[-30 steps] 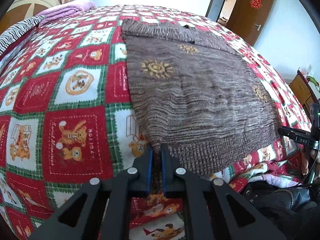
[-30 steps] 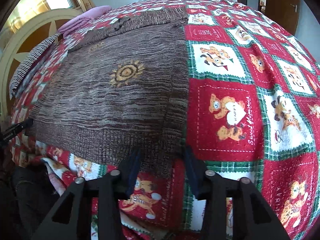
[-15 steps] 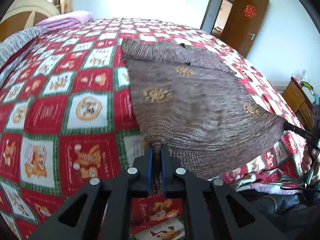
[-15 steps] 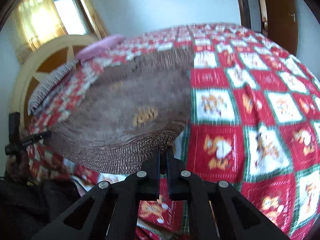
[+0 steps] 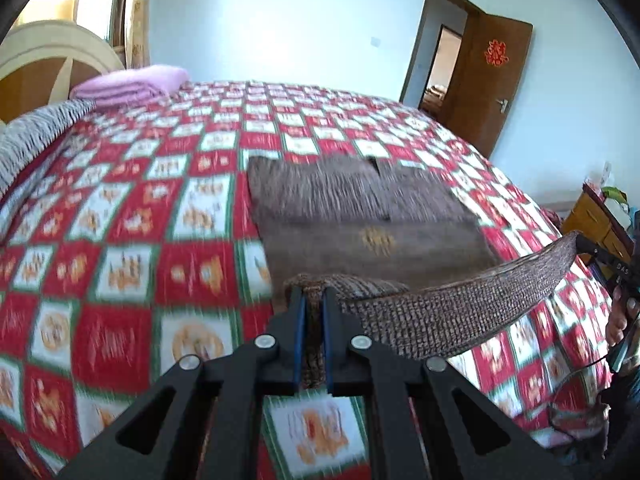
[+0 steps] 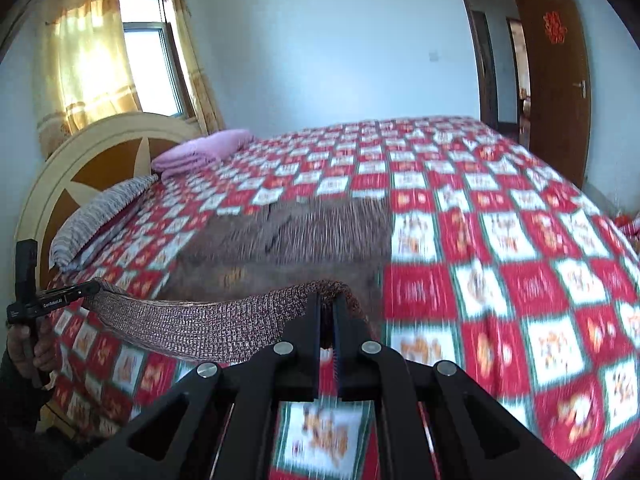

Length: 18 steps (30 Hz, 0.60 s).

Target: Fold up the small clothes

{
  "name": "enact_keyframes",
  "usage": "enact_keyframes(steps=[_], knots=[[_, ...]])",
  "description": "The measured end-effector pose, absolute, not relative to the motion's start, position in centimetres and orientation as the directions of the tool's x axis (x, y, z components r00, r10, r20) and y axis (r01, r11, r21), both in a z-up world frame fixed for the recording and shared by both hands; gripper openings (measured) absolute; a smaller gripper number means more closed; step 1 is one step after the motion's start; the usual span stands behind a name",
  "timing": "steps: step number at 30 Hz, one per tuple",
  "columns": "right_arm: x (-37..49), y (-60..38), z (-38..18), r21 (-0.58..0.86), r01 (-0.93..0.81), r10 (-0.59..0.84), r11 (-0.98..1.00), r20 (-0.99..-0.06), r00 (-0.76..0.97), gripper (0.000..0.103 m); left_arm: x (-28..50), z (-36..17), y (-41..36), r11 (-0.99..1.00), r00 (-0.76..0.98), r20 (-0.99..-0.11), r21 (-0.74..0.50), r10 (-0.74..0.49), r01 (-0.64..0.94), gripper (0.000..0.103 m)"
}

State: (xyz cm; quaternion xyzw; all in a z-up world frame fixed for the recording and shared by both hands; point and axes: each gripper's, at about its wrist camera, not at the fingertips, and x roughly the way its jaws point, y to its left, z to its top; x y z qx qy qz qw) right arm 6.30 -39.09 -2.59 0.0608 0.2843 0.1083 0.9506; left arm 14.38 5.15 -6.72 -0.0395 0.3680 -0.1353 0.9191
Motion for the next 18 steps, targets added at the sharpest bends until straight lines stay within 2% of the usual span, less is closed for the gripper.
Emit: enact_keyframes(steps=[3, 8, 18], knots=[[8.7, -39.0, -1.0, 0.166, -0.170, 0.232, 0.971, -0.505, 0.831, 0.004, 17.8, -5.4, 5.6, 0.952, 0.708, -0.637, -0.205, -0.306, 0.227, 0.008], [13.7, -38.7, 1.0, 0.152, -0.168, 0.222, 0.974, -0.489, 0.844, 0.004, 22.6, -3.3, 5.7, 0.956, 0.730, -0.617, -0.193, -0.294, 0.222, 0.008], [23.3, -38.9, 0.8, 0.123, -0.111, 0.159, 0.986, -0.523, 0.837, 0.004, 30.6, -3.2, 3.6, 0.970, 0.722, -0.651, -0.112, -0.235, 0.215, 0.008]])
